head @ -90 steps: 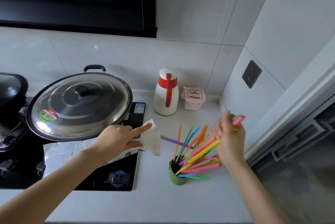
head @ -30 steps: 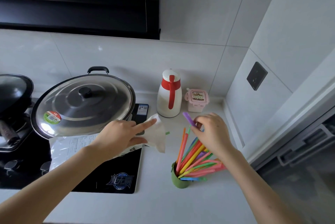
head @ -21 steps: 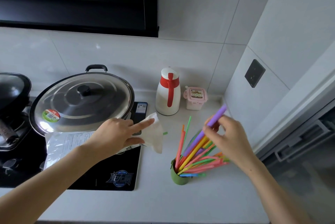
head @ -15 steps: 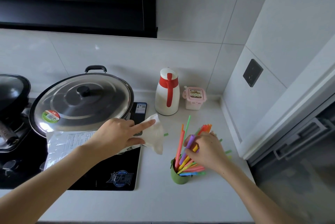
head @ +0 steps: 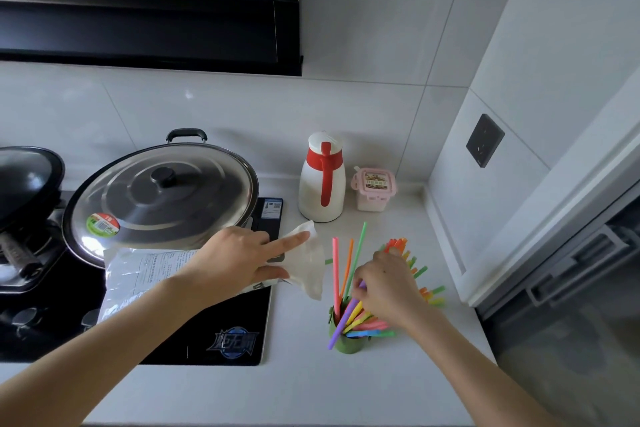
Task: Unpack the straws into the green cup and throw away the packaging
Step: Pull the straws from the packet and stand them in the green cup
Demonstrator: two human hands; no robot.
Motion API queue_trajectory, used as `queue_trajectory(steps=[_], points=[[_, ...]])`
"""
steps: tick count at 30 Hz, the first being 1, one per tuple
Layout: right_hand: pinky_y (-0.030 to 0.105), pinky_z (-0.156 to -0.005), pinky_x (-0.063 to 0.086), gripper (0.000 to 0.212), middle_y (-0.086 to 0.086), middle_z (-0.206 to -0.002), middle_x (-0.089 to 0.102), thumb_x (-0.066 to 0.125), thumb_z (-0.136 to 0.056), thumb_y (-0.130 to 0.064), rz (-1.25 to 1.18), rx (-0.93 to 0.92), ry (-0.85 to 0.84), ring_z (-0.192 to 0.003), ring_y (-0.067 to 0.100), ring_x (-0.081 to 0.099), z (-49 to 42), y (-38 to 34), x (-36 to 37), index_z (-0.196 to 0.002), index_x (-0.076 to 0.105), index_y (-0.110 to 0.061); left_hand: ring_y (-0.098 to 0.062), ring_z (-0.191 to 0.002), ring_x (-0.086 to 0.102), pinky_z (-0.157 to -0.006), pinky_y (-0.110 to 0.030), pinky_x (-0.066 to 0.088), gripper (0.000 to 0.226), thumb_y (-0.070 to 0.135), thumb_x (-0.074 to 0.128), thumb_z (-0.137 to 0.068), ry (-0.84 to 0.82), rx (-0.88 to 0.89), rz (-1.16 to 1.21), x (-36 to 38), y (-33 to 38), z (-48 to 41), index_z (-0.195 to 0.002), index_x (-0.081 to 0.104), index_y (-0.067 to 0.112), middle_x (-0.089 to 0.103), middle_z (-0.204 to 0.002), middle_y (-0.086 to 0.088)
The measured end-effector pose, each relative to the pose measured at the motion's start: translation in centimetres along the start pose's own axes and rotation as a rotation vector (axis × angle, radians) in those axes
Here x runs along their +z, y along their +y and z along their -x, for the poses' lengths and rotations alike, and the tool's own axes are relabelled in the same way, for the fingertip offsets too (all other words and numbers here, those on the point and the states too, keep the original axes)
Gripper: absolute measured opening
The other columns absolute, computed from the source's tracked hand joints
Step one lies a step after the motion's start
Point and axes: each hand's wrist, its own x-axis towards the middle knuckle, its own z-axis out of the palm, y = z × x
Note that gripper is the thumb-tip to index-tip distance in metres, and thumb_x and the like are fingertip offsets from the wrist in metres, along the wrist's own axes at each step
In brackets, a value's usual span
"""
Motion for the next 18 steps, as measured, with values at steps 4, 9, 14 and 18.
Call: queue_trajectory(steps=[4, 9, 14, 18], points=[[0.029, -0.068, 0.030, 0.010, -0.003, -0.057, 0.068, 0.066, -0.066, -0.015, 0.033, 0.055, 0.216, -0.069, 0.021, 0.056, 0.3, 1.6, -1.5, -0.061, 0.073, -0.019, -0.014, -0.039, 0.040, -0.039, -0.022, 0.044, 0.053, 0.054, 0.034, -0.085, -0.002, 0.001, 0.001, -0.2, -0.1, 0.1, -0.133, 0.035, 0.030, 0.046, -0.050, 0.003], [0.030, -0.071, 0.024, 0.011, -0.003, -0.063, 0.069, 0.064, -0.073, -0.017, 0.090, 0.055, 0.182, -0.075, 0.021, 0.056, -0.1, 1.3, -0.8, -0.067, 0.073, -0.018, -0.011, -0.039, 0.040, -0.040, -0.020, 0.041, 0.055, 0.054, 0.029, -0.084, -0.007, 0.012, -0.015, -0.3, -0.2, 0.2, -0.133, 0.034, 0.031, 0.046, -0.050, 0.005], [0.038, -0.100, 0.029, 0.019, -0.004, -0.081, 0.069, 0.056, -0.085, -0.029, 0.211, -0.015, -0.176, -0.097, 0.023, 0.054, -0.6, 1.1, 0.8, -0.081, 0.074, -0.023, -0.012, -0.040, 0.044, -0.041, -0.022, 0.046, 0.055, 0.054, 0.041, -0.084, -0.007, 0.052, 0.004, -0.8, -0.3, -0.1, -0.133, 0.034, 0.030, 0.050, -0.052, 0.004], [0.034, -0.088, 0.046, 0.025, -0.001, -0.079, 0.062, 0.048, -0.093, -0.019, -0.254, 0.068, 0.135, -0.085, 0.021, 0.055, 0.0, 0.4, -0.2, -0.078, 0.068, -0.022, -0.011, -0.043, 0.031, -0.042, -0.022, 0.041, 0.054, 0.051, 0.036, -0.084, -0.023, 0.087, -0.022, -1.8, -0.8, -0.8, -0.133, 0.035, 0.029, 0.048, -0.053, 0.005]])
